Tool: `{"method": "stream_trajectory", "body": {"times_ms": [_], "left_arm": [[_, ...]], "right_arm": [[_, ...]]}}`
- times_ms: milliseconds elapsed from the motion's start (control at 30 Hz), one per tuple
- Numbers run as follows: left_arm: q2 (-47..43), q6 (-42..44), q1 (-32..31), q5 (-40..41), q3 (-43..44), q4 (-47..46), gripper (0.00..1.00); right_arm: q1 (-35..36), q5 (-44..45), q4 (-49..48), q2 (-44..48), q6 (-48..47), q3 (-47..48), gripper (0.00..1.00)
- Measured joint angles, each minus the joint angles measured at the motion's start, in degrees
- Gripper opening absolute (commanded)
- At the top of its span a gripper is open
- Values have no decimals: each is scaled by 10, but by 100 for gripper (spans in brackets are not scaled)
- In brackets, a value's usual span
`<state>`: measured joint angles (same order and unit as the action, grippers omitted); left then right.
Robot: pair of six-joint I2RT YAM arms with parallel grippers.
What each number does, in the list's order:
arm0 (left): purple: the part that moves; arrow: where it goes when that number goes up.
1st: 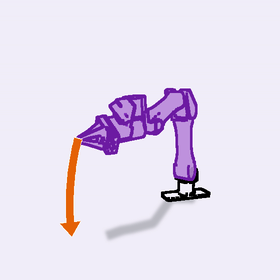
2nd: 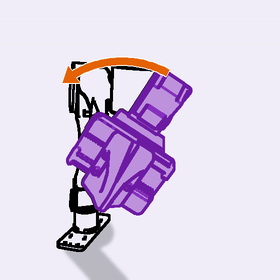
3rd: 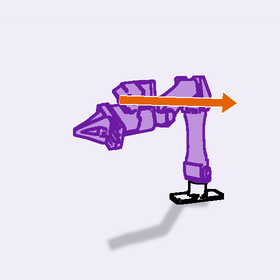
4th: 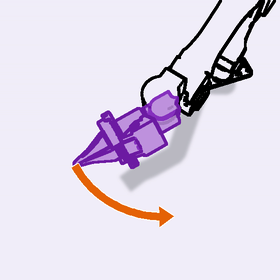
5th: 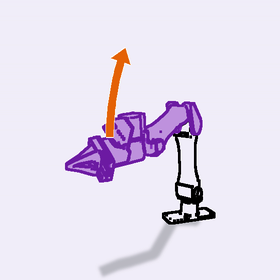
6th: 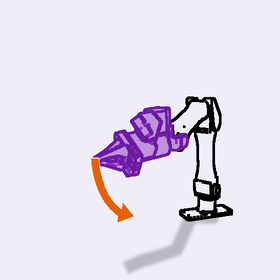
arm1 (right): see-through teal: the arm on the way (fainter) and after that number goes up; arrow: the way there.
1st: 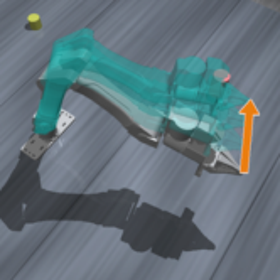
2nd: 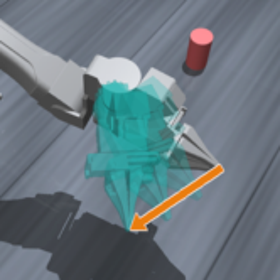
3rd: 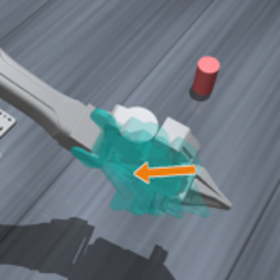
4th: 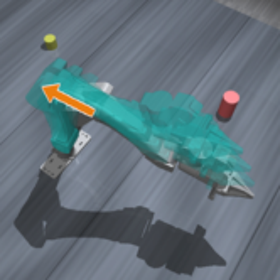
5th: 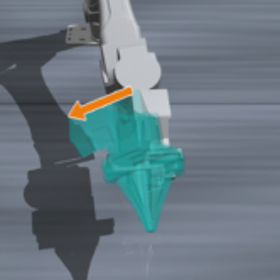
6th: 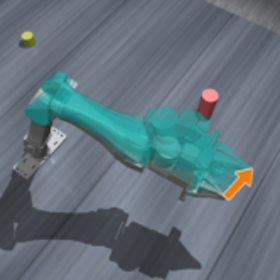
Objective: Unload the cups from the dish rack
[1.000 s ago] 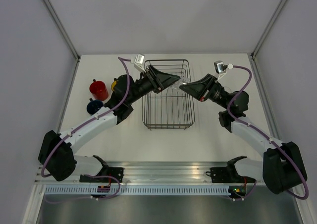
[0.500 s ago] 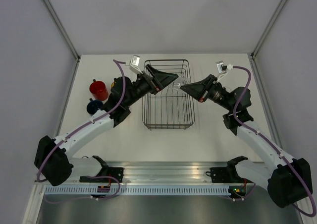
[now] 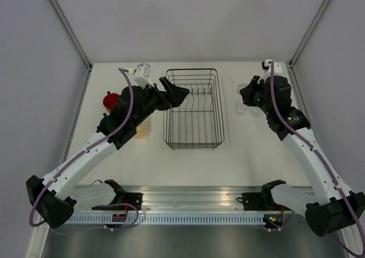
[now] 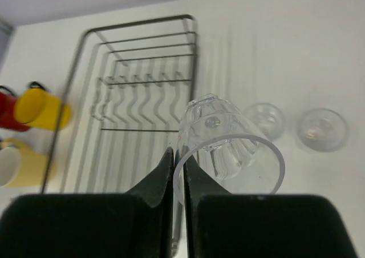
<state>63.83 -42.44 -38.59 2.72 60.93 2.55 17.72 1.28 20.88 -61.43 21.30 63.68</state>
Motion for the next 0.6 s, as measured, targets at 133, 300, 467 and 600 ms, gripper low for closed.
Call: {"method": "stream_trajectory", "body": {"times_ms": [133,300,467,600], "left_arm": [[-31,50,0,3,25,87,100],[-110,87,0,18,24,198,100],[-177,120,0,35,32,300,100],[-210,153,0,46,49,372,100]], "right_arm": [[-52,66,73,-42,-27,18,0],[-108,123,142,-128,-43,68,1],[-146,144,161,-198,-47,108,2],[-181,146,174,-261,-50,142,2]]}}
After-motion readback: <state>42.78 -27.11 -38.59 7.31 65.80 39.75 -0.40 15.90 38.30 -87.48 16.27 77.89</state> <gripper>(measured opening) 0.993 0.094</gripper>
